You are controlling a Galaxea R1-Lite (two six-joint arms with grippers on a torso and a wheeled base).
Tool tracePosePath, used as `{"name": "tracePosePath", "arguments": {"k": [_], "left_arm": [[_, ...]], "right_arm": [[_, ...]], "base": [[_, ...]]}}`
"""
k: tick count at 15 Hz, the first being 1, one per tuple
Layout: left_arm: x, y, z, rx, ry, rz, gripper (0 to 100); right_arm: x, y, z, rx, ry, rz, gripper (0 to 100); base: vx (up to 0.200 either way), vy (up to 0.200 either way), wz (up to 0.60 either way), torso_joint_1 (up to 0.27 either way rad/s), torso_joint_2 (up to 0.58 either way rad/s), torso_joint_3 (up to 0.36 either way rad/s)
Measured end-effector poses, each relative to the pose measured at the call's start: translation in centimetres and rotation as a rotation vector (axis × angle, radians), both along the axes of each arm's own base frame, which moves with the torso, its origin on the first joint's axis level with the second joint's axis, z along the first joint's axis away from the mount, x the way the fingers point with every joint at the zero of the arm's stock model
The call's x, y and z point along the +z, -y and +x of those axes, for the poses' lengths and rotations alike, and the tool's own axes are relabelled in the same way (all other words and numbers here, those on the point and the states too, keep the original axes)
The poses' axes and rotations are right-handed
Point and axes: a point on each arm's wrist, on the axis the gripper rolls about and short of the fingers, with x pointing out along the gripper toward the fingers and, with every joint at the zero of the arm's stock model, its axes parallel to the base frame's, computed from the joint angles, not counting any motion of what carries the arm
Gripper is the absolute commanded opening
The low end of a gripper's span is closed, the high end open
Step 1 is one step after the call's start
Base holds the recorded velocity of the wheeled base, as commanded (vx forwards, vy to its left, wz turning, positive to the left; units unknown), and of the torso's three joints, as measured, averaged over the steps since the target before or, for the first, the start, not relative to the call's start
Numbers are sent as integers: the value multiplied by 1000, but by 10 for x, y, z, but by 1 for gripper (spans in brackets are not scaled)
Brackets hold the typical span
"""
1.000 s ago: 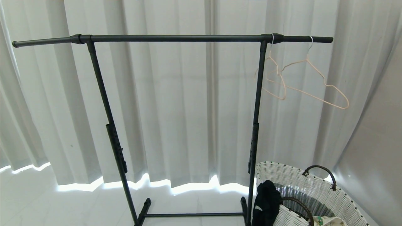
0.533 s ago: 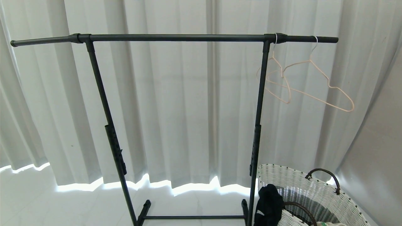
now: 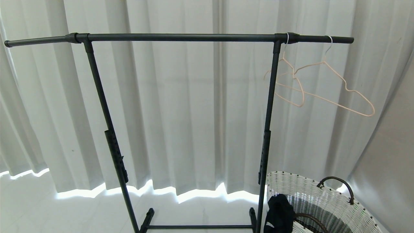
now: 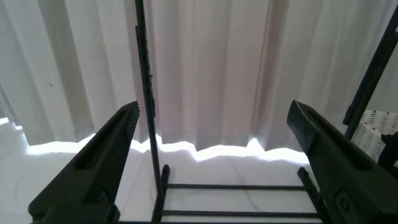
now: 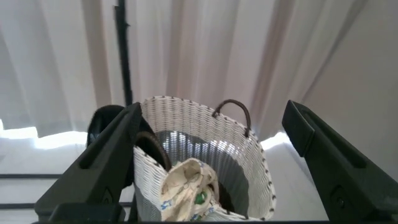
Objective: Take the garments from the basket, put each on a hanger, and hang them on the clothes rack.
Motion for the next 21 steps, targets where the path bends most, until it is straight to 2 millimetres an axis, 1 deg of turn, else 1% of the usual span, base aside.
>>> {"name": "tracePosePath", "arguments": {"k": [1,2,4,5,6,7,8,9,10,11,12,13,15,16,18,21], "left_arm": [[0,0,0,0,0,0,100],[0,0,0,0,0,0,100],[0,0,0,0,0,0,100],[0,0,0,0,0,0,100],[0,0,0,0,0,0,100],[0,0,0,0,0,-1,100],[0,0,0,0,0,0,100],[0,0,0,0,0,0,100],[0,0,0,0,0,0,100],[0,0,0,0,0,0,100],[0,0,0,1,0,0,100],[0,0,0,2,0,0,100],[0,0,0,1,0,0,100],[0,0,0,1,0,0,100],[0,0,0,1,0,0,100],[0,0,0,1,0,0,100]], "right_arm": [[7,-1,-2,38,13,1,100],[19,-1,-4,66,34,5,100],[53,-1,-2,115,19,3,100],[68,-1,6,132,-28,-8,100],[82,-2,15,139,-78,-33,100],[96,-2,31,142,-154,-85,100],[104,-3,47,136,-228,-151,100],[108,-2,68,134,-324,-240,100],[107,0,89,141,-422,-327,100],[100,3,110,161,-532,-399,100],[91,6,125,186,-622,-447,100],[76,9,140,224,-716,-494,100],[45,14,160,286,-829,-556,100],[28,16,167,309,-869,-570,100],[3,18,178,342,-927,-580,100],[-25,22,195,348,-973,-588,100]], "base": [[0,0,0,0,0,0],[0,0,0,0,0,0],[0,0,0,0,0,0],[0,0,0,0,0,0],[0,0,0,0,0,0],[0,0,0,0,0,0],[0,0,0,0,0,0],[0,0,0,0,0,0],[0,0,0,0,0,0],[0,0,0,0,0,0],[0,0,0,0,0,0],[0,0,0,0,0,0],[0,0,0,0,0,0],[0,0,0,0,0,0],[0,0,0,0,0,0],[0,0,0,0,0,0]]}}
